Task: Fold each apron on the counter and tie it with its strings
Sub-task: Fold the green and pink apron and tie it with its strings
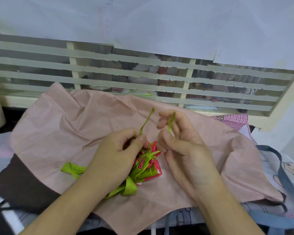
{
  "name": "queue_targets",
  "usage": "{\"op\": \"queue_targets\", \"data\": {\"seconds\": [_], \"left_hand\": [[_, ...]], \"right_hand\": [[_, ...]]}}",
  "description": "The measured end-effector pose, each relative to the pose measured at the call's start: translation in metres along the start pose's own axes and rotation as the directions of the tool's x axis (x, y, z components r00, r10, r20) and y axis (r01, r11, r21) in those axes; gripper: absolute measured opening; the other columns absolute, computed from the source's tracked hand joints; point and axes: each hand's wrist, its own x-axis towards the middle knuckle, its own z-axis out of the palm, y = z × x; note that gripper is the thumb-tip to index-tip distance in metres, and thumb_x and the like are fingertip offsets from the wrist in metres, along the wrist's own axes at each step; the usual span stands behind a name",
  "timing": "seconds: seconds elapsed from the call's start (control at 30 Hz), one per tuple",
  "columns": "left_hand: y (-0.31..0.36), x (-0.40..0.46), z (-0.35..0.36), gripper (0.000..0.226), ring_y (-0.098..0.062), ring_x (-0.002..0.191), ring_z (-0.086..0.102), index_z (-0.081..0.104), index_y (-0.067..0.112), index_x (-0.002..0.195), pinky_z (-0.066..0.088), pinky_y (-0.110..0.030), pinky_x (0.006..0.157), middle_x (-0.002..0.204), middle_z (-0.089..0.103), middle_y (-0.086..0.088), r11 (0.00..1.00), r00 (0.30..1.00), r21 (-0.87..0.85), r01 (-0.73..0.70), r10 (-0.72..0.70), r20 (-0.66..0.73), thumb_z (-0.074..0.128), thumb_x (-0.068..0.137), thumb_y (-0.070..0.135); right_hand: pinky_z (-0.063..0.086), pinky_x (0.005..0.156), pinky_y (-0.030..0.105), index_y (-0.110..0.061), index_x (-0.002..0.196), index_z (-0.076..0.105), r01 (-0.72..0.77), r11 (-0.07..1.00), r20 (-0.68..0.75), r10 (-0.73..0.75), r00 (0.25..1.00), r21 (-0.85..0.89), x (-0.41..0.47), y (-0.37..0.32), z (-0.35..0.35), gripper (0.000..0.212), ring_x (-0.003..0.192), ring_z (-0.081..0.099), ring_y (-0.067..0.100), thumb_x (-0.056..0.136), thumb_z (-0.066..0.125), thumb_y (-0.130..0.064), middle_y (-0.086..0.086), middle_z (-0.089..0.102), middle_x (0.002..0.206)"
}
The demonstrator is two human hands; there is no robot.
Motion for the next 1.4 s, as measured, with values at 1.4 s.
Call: {"op": "queue_targets", "data": {"seconds": [1.4], "left_hand": [[0.014, -0.006, 0.003, 0.016, -0.024, 0.062, 0.07, 0.079, 0.014, 0.078, 0.059, -0.026, 0.055, 0.076, 0.074, -0.02, 0.871, 0.961, -0.456, 0.183, -0.256, -0.104, 0.086, 0.068, 0.024]], "right_hand": [[0.055, 0.07, 0.041, -0.018, 0.077, 0.077, -0.227, 0.686, -0.161, 0.161, 0.974, -0.691, -0.002, -0.001, 0.005, 0.028, 0.065, 0.066, 0.017, 0.097, 0.066, -0.001, 0.006, 0.073, 0.068]]}}
